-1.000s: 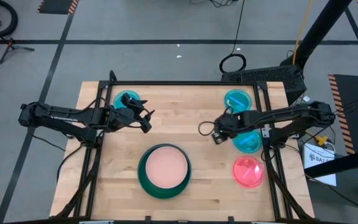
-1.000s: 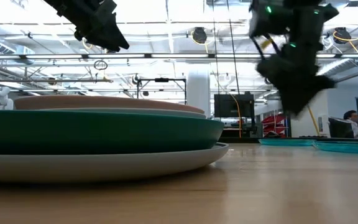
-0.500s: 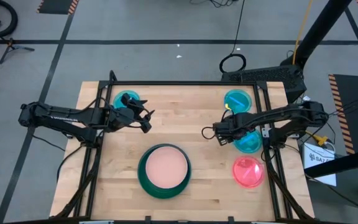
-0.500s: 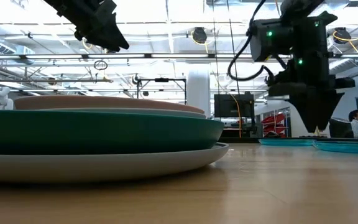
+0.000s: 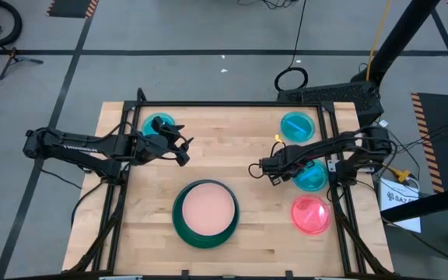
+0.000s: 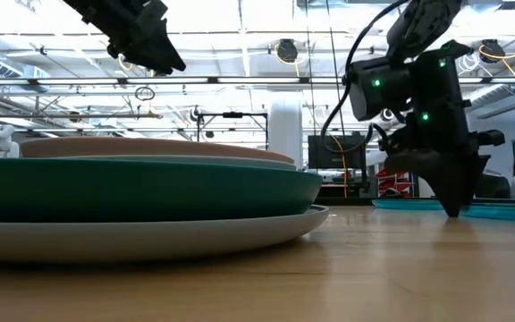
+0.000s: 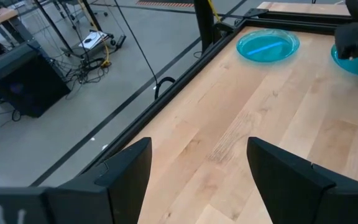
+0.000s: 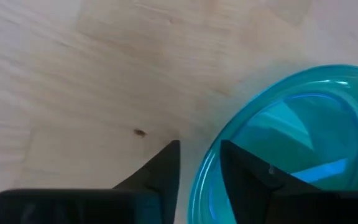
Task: Stack plastic plates
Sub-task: Stack the bottom blue plate on top of the light orange plate
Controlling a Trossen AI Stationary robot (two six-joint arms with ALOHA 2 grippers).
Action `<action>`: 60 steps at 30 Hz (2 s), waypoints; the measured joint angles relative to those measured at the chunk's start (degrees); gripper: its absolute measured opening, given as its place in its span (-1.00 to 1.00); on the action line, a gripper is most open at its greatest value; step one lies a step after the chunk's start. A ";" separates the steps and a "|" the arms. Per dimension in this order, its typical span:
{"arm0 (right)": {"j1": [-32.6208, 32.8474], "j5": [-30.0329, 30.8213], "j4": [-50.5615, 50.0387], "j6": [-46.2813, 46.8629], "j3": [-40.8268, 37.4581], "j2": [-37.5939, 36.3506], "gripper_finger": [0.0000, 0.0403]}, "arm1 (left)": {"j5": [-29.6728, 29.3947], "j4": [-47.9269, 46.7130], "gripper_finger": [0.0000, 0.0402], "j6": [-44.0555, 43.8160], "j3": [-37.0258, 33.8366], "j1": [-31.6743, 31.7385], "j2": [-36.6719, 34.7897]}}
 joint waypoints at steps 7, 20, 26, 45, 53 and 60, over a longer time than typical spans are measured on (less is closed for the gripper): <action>0.14 -0.36 0.67 -0.95 0.22 1.76 -0.91 | 0.00 0.00 0.33 0.09 0.00 0.00 0.00; 4.17 1.45 -3.79 -3.78 10.74 -2.83 -0.98 | -0.02 0.04 0.33 0.09 0.00 0.00 0.00; 7.75 4.32 -1.67 -13.55 21.81 -2.78 -0.99 | -0.02 0.04 0.33 0.20 0.00 0.00 0.00; 20.05 -1.32 28.32 -61.24 28.55 2.22 -1.00 | -0.02 0.08 0.33 0.73 0.00 0.00 0.00; 20.39 -6.15 31.46 -63.86 28.52 6.94 -1.00 | -0.02 0.12 0.33 0.70 0.00 0.00 0.00; 20.31 -7.82 34.39 -65.58 28.52 7.79 -0.88 | -0.02 0.13 0.33 0.66 0.00 0.00 0.00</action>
